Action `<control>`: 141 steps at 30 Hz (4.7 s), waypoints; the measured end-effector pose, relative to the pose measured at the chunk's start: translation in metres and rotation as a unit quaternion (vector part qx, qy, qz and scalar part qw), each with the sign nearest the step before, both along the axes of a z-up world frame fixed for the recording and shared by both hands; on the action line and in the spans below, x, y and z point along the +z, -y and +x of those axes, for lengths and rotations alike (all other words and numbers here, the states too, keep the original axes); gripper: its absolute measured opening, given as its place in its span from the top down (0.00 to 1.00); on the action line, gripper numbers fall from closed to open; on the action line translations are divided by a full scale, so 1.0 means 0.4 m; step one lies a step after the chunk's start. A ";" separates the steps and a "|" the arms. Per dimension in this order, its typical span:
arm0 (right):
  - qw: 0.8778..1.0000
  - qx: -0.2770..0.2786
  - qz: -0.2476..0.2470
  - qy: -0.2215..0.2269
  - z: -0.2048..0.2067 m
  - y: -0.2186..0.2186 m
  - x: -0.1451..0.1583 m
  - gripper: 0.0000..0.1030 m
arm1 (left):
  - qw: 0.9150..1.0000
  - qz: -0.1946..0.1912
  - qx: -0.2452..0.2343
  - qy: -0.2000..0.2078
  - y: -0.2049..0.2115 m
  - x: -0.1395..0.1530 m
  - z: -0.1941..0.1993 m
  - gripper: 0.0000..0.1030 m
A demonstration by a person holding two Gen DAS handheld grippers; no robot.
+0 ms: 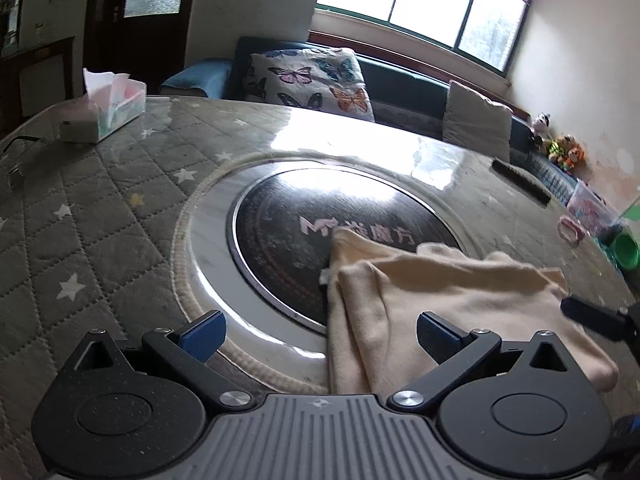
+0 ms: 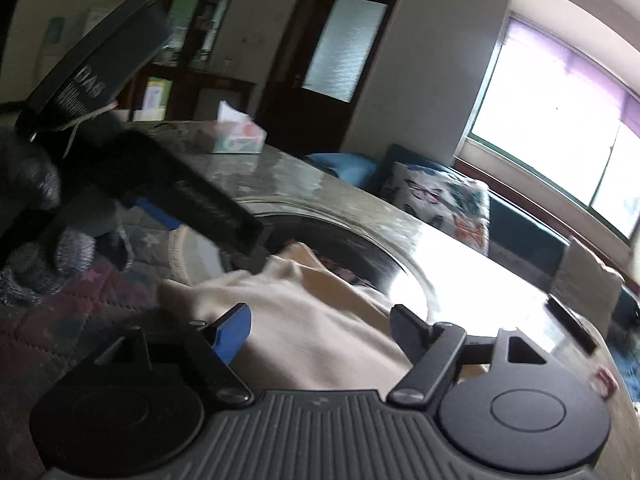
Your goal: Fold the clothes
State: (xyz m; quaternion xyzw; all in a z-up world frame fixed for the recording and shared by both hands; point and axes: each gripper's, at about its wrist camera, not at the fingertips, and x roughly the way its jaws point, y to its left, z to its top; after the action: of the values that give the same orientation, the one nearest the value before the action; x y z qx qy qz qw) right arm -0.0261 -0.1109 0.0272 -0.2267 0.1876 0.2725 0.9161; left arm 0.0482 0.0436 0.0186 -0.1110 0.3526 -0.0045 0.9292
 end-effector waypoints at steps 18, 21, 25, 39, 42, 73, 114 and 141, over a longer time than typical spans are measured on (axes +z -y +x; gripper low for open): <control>0.994 -0.110 0.014 -0.019 -0.003 0.196 -0.023 0.21 | 0.998 0.053 -0.027 0.000 0.054 -0.027 -0.021 0.00; 0.991 -0.132 0.001 -0.015 -0.006 0.230 -0.036 0.21 | 0.998 0.054 -0.028 0.000 0.054 -0.029 -0.020 0.00; 0.989 -0.142 0.001 -0.037 -0.008 0.271 -0.055 0.21 | 0.998 0.056 -0.029 -0.001 0.054 -0.029 -0.020 0.00; 0.981 -0.184 0.022 -0.048 0.002 0.346 -0.039 0.21 | 0.998 0.058 -0.031 -0.003 0.051 -0.030 -0.017 0.00; 0.980 -0.194 0.031 -0.036 0.002 0.360 -0.022 0.21 | 0.998 0.058 -0.031 -0.002 0.052 -0.028 -0.017 0.00; 0.986 0.150 -0.052 -0.053 -0.007 -0.083 0.003 0.49 | 0.998 -0.054 0.000 -0.022 -0.086 0.029 0.012 0.36; 0.982 0.069 0.116 -0.129 0.028 0.112 0.059 0.84 | 0.944 -0.304 0.025 -0.123 -0.056 -0.056 0.086 0.79; 0.938 -0.190 0.219 -0.190 0.260 0.427 -0.073 0.85 | 0.963 -0.249 0.009 -0.105 -0.023 -0.028 0.087 0.80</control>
State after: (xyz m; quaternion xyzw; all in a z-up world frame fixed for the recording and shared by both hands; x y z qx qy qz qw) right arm 0.0777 -0.2817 -0.0018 0.0752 0.3337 0.1657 0.9249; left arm 0.0828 0.0528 0.0074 -0.3418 0.4350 -0.0717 0.8299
